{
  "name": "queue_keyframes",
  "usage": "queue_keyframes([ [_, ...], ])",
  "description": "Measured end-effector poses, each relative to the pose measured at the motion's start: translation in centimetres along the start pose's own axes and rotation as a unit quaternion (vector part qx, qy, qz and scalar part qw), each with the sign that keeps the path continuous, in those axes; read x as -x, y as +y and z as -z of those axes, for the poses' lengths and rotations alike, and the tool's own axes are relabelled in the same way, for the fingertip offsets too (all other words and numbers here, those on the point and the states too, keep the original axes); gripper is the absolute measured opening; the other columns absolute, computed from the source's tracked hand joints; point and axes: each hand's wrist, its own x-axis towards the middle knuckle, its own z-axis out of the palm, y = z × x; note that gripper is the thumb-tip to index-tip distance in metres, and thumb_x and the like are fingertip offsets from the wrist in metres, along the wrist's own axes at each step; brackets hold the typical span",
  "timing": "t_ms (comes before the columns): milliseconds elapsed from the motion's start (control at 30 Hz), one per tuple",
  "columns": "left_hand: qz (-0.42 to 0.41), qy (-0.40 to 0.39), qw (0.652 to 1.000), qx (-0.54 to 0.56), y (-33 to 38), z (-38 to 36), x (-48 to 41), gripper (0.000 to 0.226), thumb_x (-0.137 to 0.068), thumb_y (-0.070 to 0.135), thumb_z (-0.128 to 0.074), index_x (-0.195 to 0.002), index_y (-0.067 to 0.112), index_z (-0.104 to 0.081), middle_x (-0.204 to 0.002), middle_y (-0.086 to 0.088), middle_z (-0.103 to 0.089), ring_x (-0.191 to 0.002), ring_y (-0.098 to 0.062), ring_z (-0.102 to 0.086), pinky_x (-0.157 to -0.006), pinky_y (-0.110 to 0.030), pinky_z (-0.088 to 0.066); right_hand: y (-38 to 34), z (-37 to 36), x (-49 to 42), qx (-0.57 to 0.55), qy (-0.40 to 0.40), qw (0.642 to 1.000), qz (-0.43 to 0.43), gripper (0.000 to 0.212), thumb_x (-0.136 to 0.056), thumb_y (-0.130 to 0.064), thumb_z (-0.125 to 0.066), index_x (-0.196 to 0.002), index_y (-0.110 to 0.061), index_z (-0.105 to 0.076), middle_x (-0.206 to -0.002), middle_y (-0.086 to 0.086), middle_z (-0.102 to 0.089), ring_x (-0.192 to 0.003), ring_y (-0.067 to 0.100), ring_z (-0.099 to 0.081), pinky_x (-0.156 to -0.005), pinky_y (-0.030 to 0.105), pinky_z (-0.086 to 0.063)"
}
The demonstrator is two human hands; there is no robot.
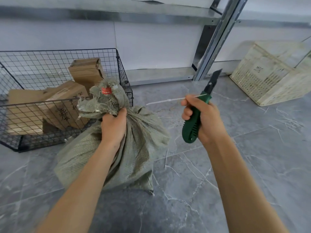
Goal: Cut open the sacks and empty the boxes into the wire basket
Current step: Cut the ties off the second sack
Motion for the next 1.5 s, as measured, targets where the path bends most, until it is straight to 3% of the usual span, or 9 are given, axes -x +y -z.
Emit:
queue_keyframes([
  [67, -0.013, -0.026, 0.999, -0.022, 0.1, -0.3, 0.2, 0.025, -0.094, 0.034, -0.053, -0.071, 0.027, -0.048, -0.077, 0.004, -0.054, -0.072, -0.015, -0.053, -0.079, -0.034, -0.040, 0.1, 1.5, -0.5, -0.031, 0.030, 0.999, -0.009, 0.011, -0.093, -0.003, -0.053, -0.082, -0.007, -0.054, -0.068, 0.005, -0.064, -0.046, 0.009, -0.044, -0.044, 0.019, -0.040],
  [233, -0.074, -0.087, 0.986, -0.125, -0.1, -1.6, 1.6, 0.032, -0.092, 0.039, -0.054, -0.075, 0.012, -0.053, -0.072, -0.008, -0.054, -0.068, -0.028, -0.056, -0.068, -0.035, -0.041, 1.3, 5.2, -1.7, -0.104, 0.086, 0.990, -0.039, 0.006, -0.093, -0.007, -0.053, -0.087, -0.008, -0.053, -0.070, 0.003, -0.064, -0.045, 0.007, -0.043, -0.043, 0.017, -0.040],
  [333, -0.097, -0.109, 0.966, -0.213, -0.1, -2.6, 2.8, 0.050, -0.092, 0.041, -0.053, -0.056, 0.011, -0.036, -0.047, -0.003, -0.037, -0.044, -0.023, -0.039, -0.050, -0.030, -0.031, 2.6, 7.7, -2.2, -0.120, 0.140, 0.981, -0.059, 0.009, -0.092, -0.007, -0.054, -0.084, -0.008, -0.054, -0.070, 0.003, -0.063, -0.045, 0.008, -0.043, -0.043, 0.017, -0.040],
  [500, -0.142, -0.132, 0.925, -0.326, -1.0, -4.0, 3.8, 0.056, -0.092, 0.049, -0.049, -0.054, 0.011, -0.033, -0.043, -0.002, -0.031, -0.039, -0.021, -0.034, -0.044, -0.028, -0.026, 6.3, 12.8, -3.2, -0.111, 0.219, 0.962, -0.117, 0.003, -0.091, -0.007, -0.056, -0.089, -0.007, -0.054, -0.073, 0.006, -0.064, -0.042, 0.009, -0.046, -0.040, 0.020, -0.041],
  [833, -0.149, -0.111, 0.928, -0.324, -1.0, -4.8, 3.6, 0.051, -0.091, 0.048, -0.051, -0.057, 0.013, -0.037, -0.049, -0.004, -0.041, -0.047, -0.024, -0.045, -0.047, -0.029, -0.027, 14.5, 17.5, -3.5, -0.110, 0.311, 0.912, -0.244, 0.012, -0.094, -0.007, -0.050, -0.082, -0.004, -0.054, -0.074, 0.006, -0.060, -0.033, 0.007, -0.041, -0.035, 0.016, -0.036],
  [1033, -0.126, -0.105, 0.931, -0.326, -0.9, -5.0, 3.4, 0.051, -0.091, 0.049, -0.051, -0.059, 0.014, -0.033, -0.050, -0.003, -0.035, -0.044, -0.021, -0.037, -0.047, -0.028, -0.025, 18.5, 18.2, -3.5, -0.073, 0.327, 0.888, -0.315, 0.011, -0.092, -0.008, -0.053, -0.085, -0.001, -0.059, -0.069, 0.005, -0.060, -0.042, 0.009, -0.040, -0.034, 0.016, -0.037],
  [1267, -0.129, -0.102, 0.933, -0.320, -0.8, -4.7, 3.4, 0.053, -0.091, 0.046, -0.053, -0.057, 0.013, -0.030, -0.046, -0.001, -0.030, -0.037, -0.016, -0.031, -0.046, -0.027, -0.024, 21.2, 17.9, -4.3, -0.022, 0.327, 0.875, -0.357, 0.021, -0.091, -0.007, -0.055, -0.070, -0.003, -0.057, -0.063, 0.005, -0.052, -0.049, 0.013, -0.038, -0.040, 0.022, -0.037],
  [1400, -0.124, -0.104, 0.936, -0.311, -0.9, -4.2, 3.3, 0.055, -0.092, 0.043, -0.054, -0.054, 0.014, -0.026, -0.033, 0.006, -0.023, -0.027, -0.013, -0.024, -0.038, -0.025, -0.021, 21.9, 18.3, -4.1, -0.009, 0.325, 0.868, -0.375, 0.010, -0.090, -0.005, -0.056, -0.081, -0.004, -0.053, -0.062, 0.006, -0.051, -0.049, 0.014, -0.043, -0.047, 0.024, -0.037],
  [1500, -0.118, -0.108, 0.940, -0.301, -0.9, -3.8, 3.0, 0.057, -0.092, 0.043, -0.054, -0.053, 0.015, -0.024, -0.029, 0.006, -0.018, -0.026, -0.012, -0.018, -0.031, -0.019, -0.017, 22.1, 18.5, -4.2, -0.016, 0.346, 0.862, -0.371, 0.008, -0.093, -0.009, -0.054, -0.094, -0.002, -0.055, -0.058, 0.007, -0.059, -0.043, 0.013, -0.052, -0.039, 0.020, -0.041],
])
